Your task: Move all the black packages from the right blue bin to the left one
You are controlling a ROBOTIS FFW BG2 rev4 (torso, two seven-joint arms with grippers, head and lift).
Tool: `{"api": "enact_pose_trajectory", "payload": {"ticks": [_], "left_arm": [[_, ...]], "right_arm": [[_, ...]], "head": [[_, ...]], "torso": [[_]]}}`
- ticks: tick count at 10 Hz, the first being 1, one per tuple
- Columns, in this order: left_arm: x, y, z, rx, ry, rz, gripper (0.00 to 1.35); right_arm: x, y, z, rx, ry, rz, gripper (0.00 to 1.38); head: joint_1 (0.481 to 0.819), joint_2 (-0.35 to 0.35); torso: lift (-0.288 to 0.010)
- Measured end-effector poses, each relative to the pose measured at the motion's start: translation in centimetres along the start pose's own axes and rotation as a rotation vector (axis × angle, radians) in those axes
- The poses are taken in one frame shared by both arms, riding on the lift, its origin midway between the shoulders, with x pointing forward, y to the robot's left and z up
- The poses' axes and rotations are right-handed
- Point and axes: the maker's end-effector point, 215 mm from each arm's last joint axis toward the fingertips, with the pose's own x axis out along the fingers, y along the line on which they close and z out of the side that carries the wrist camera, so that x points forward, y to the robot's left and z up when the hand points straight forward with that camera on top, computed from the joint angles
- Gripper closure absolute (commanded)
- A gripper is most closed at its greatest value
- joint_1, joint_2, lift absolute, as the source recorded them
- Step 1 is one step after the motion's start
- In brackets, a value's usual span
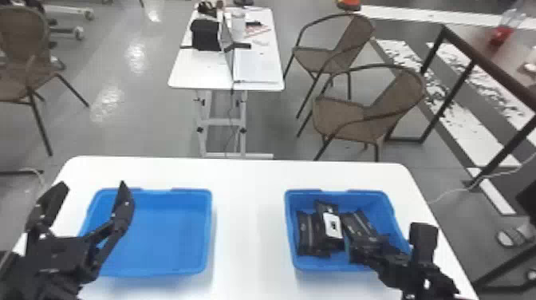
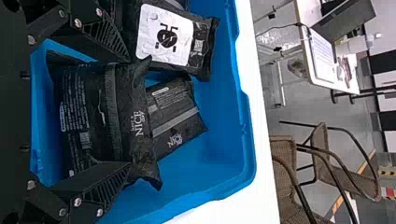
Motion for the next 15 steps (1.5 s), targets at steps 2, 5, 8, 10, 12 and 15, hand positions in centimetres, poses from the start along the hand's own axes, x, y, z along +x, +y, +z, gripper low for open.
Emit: {"api": "enact_pose_trajectory", "payload": {"ticks": [2, 5, 8, 10, 12, 15], "left_arm": [[-0.1, 0.2, -0.1, 0.001, 0.001, 0.003, 0.20], [-0.2, 0.3, 0.1, 0.009, -0.003, 0.004, 0.20], [-0.3, 0.4, 0.2, 0.012, -0.008, 0.005, 0.20], [-0.4, 0.4, 0.4, 0.015, -0.015, 0.004, 0.20], [-0.3, 0.3, 0.7, 0.022, -0.027, 0.003, 0.20], [-0.2, 0.4, 1.0, 0.032, -0.037, 0.003, 0.20]], "right_arm": [[0.2, 0.1, -0.4, 0.011, 0.021, 0.001, 1.26], [-0.3, 0.1, 0.2, 0.060, -0.006, -0.017, 1.27], [-2.2, 0.6, 1.5, 0.098, -0.092, -0.057, 1.27], [-3.0, 0.6, 2.5, 0.097, -0.133, -0.063, 1.27], [-4.5, 2.6, 7.4, 0.112, -0.252, -0.021, 1.28], [-5.8, 14.2, 17.5, 0.152, -0.386, 0.316, 1.28]], "head": [[0.695, -0.121], [0.695, -0.118], [0.695, -0.117], [0.695, -0.119], [0.695, -0.103], [0.695, 0.012]], "torso": [[0.000], [0.000], [0.000], [0.000], [0.000], [0.000]]}}
